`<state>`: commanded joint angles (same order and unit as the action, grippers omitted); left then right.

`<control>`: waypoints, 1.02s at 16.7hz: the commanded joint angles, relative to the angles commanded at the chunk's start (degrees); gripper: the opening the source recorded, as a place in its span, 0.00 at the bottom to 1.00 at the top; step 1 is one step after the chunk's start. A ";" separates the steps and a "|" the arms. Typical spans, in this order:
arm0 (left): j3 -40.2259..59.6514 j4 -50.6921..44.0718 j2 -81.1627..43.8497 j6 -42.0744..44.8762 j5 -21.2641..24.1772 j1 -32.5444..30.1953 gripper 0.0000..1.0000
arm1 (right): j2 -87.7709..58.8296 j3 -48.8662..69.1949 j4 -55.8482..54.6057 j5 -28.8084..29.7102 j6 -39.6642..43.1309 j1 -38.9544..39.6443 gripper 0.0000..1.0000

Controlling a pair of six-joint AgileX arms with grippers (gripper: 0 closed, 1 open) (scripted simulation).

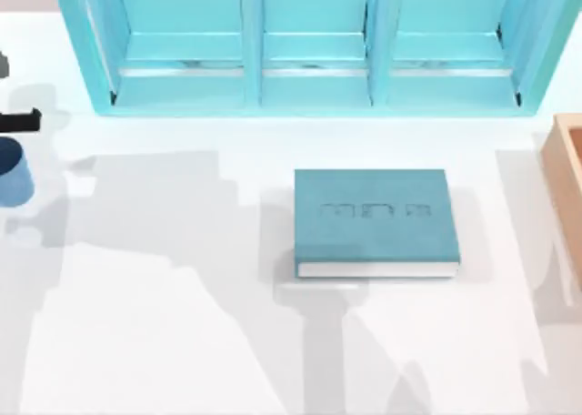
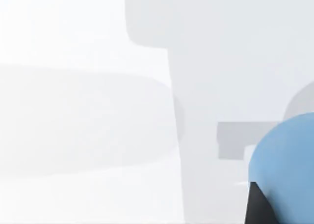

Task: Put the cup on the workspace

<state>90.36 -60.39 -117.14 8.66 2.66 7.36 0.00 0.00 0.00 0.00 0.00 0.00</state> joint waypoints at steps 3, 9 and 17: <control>0.00 0.00 0.00 0.00 0.00 0.00 0.30 | 0.00 0.00 0.00 0.00 0.00 0.00 1.00; 0.00 0.00 0.00 0.00 0.00 0.00 0.75 | 0.00 0.00 0.00 0.00 0.00 0.00 1.00; 0.00 0.00 0.00 0.00 0.00 0.00 1.00 | 0.00 0.00 0.00 0.00 0.00 0.00 1.00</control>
<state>90.36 -60.39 -117.14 8.66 2.66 7.36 0.00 0.00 0.00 0.00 0.00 0.00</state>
